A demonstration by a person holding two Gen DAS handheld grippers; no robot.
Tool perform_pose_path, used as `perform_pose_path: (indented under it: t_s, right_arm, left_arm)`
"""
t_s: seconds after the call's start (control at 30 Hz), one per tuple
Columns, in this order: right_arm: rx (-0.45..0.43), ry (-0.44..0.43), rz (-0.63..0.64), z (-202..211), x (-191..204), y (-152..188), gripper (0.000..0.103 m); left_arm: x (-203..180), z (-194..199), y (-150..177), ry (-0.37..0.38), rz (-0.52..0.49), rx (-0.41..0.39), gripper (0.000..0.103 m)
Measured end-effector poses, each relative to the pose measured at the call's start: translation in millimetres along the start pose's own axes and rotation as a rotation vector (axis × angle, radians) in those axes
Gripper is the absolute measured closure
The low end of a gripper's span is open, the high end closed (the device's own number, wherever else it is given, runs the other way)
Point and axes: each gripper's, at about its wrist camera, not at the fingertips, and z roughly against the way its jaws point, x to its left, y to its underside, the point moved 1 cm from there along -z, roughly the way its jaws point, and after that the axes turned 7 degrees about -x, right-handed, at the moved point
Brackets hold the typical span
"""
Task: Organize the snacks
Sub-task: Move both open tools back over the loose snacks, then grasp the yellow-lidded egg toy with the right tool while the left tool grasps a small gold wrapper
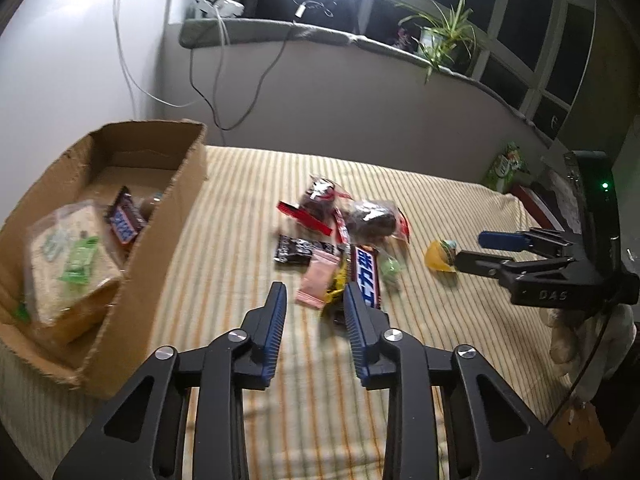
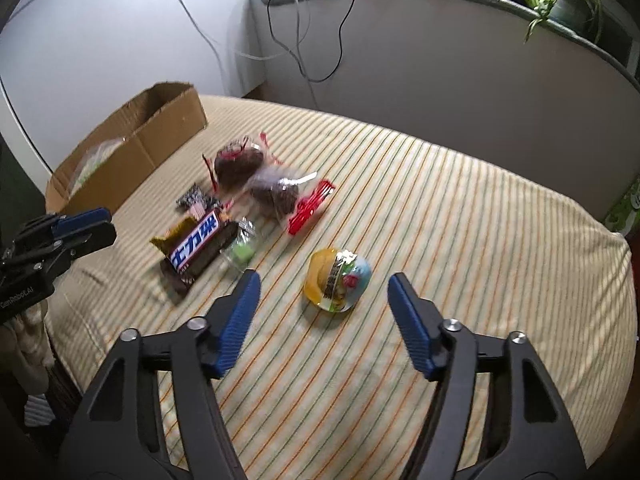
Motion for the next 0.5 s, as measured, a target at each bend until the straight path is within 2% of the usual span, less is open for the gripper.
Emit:
perform_pose_path:
  t_s: [0.5]
  right_arm:
    - [0.044,-0.004,-0.009,-31,-1,2,0.039]
  left_arm:
    - [-9,-33,-2,0.05,-0.018,0.069,0.078]
